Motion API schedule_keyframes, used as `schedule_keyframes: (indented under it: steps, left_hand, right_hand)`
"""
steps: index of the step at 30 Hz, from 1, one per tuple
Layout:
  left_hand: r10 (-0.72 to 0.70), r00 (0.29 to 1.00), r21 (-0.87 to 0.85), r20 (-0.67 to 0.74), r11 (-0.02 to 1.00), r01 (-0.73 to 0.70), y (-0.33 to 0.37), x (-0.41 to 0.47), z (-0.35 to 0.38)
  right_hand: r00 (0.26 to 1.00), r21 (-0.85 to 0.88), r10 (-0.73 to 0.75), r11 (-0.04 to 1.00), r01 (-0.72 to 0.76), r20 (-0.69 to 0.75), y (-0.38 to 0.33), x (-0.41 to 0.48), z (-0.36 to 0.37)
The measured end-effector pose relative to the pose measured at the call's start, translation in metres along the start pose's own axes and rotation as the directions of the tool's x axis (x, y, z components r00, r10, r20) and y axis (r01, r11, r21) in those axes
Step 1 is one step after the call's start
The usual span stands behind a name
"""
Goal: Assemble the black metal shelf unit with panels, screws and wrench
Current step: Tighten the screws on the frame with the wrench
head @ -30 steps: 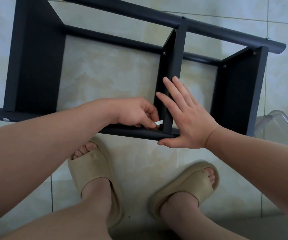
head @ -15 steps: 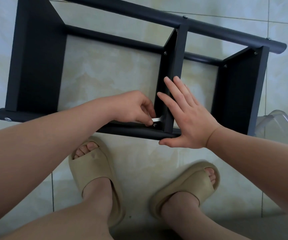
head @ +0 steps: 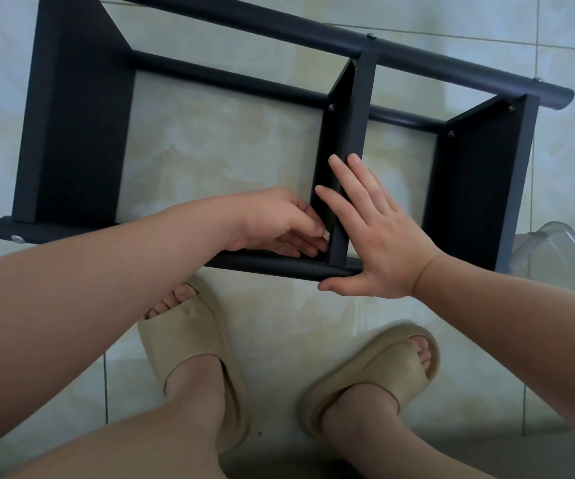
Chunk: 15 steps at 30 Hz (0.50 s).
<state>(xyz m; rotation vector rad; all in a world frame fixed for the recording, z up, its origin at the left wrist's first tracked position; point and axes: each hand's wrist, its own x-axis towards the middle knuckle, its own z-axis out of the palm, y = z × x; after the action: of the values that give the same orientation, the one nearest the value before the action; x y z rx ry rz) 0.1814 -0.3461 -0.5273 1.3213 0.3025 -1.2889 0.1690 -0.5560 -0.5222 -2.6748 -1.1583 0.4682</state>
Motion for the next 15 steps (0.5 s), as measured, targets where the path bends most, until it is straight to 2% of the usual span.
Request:
schedule_keyframes:
  steps: [6,10,12,15]
  left_hand:
    - [-0.02,1.0,-0.111,-0.009,0.994,0.019,0.0005,0.0014,-0.0005]
    - [0.027,0.997,-0.148,-0.072,0.988,-0.038,-0.0005,0.0057,-0.0016]
    - [0.049,0.995,-0.116,-0.086,0.992,-0.059,-0.0013,0.007,-0.0035]
    - [0.075,0.992,0.021,-0.097,0.997,-0.073,-0.0012,0.0046,-0.0079]
  right_hand:
    - [1.0,0.004,-0.003,1.0,0.003,-0.006,0.0003,0.0001,0.0007]
    - [1.0,0.009,-0.003,1.0,0.003,-0.009,0.0001,0.0003,0.0014]
    - [1.0,0.011,-0.002,1.0,0.002,-0.01,-0.0002,0.0003,0.001]
    - [1.0,0.006,-0.002,1.0,0.002,-0.007,0.0002,0.0003,0.0006]
